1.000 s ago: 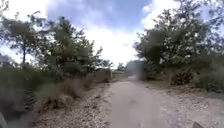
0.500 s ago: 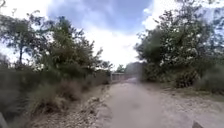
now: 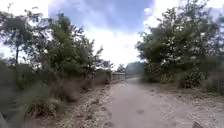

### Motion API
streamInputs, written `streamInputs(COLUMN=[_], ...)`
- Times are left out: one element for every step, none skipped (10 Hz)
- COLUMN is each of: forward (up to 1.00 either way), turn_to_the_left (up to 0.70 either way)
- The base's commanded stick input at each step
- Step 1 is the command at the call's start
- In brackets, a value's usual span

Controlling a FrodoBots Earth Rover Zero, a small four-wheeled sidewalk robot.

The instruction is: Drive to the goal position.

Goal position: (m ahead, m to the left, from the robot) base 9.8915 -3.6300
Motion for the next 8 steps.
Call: streamInputs(forward=[0.45, 0.45, 0.45, 0.45, 0.45, 0.45, 0.45, 0.45], turn_to_the_left=[0.0, 0.0, 0.0, 0.0, 0.0, 0.0, 0.0, 0.0])
